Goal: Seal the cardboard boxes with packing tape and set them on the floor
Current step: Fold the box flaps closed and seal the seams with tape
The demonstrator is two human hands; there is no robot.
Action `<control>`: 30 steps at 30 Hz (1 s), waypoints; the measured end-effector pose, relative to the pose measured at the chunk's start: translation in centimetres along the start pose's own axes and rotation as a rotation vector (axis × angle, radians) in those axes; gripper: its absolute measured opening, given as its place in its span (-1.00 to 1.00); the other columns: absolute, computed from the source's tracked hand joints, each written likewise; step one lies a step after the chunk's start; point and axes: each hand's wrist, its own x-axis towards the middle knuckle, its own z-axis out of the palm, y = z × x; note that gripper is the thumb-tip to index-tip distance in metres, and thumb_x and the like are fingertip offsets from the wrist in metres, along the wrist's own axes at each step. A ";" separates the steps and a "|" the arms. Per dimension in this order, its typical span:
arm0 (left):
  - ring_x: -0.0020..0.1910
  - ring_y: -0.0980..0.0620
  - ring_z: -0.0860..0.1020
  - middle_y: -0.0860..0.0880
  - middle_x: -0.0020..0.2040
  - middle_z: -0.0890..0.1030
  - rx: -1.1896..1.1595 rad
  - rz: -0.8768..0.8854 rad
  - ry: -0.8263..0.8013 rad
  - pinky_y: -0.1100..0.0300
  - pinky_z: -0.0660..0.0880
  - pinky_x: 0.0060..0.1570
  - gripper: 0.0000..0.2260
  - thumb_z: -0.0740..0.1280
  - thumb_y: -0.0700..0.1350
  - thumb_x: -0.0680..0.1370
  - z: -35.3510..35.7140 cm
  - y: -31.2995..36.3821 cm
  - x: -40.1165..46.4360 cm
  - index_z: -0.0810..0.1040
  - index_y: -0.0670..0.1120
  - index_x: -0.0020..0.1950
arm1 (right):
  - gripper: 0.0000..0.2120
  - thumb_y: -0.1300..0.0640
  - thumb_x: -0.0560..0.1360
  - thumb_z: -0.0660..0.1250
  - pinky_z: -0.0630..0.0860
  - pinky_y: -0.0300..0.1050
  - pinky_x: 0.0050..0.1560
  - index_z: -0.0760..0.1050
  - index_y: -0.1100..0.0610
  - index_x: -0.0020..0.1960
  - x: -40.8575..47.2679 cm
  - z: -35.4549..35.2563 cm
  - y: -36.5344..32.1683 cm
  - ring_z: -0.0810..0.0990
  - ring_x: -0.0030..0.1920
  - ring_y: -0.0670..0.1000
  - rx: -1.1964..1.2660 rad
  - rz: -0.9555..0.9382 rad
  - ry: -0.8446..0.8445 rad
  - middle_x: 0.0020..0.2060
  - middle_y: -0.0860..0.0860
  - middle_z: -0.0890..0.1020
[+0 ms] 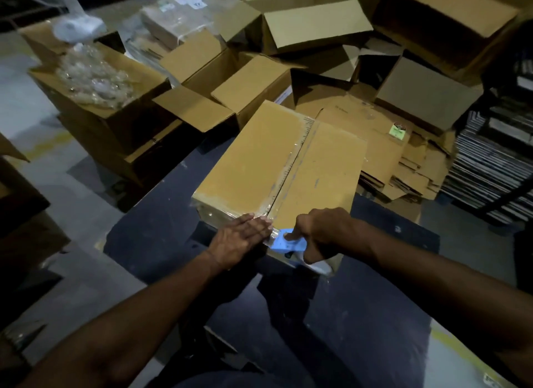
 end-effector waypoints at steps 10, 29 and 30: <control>0.36 -0.05 0.59 -0.13 0.36 0.62 0.008 -0.029 0.029 -0.03 0.44 0.44 -0.58 0.28 -0.28 0.54 0.2 0.5 -0.2 0.59 -0.18 0.41 | -0.63 -0.18 0.65 0.25 0.43 -0.11 -0.09 0.59 0.00 0.31 -5.6 2.2 5.3 0.66 0.11 0.05 0.001 0.125 -0.269 0.15 0.02 0.67; 0.34 -0.11 0.60 -0.15 0.37 0.61 0.064 0.031 -0.150 0.04 0.34 0.43 -0.57 0.19 -0.22 0.54 2.8 10.0 5.4 0.62 -0.19 0.38 | -0.23 0.12 0.37 0.51 0.61 -0.06 0.03 0.37 -0.14 0.53 -7.6 3.6 5.5 0.63 0.05 0.06 0.026 0.112 -0.268 0.23 -0.03 0.62; 0.35 -0.11 0.60 -0.15 0.37 0.61 0.066 0.031 -0.150 0.06 0.30 0.46 -0.56 0.19 -0.23 0.54 2.8 10.0 5.4 0.62 -0.19 0.38 | -0.18 0.13 0.35 0.53 0.63 -0.02 0.06 0.33 -0.20 0.54 -8.0 3.6 5.6 0.63 0.06 0.06 0.013 0.121 -0.265 0.21 -0.04 0.62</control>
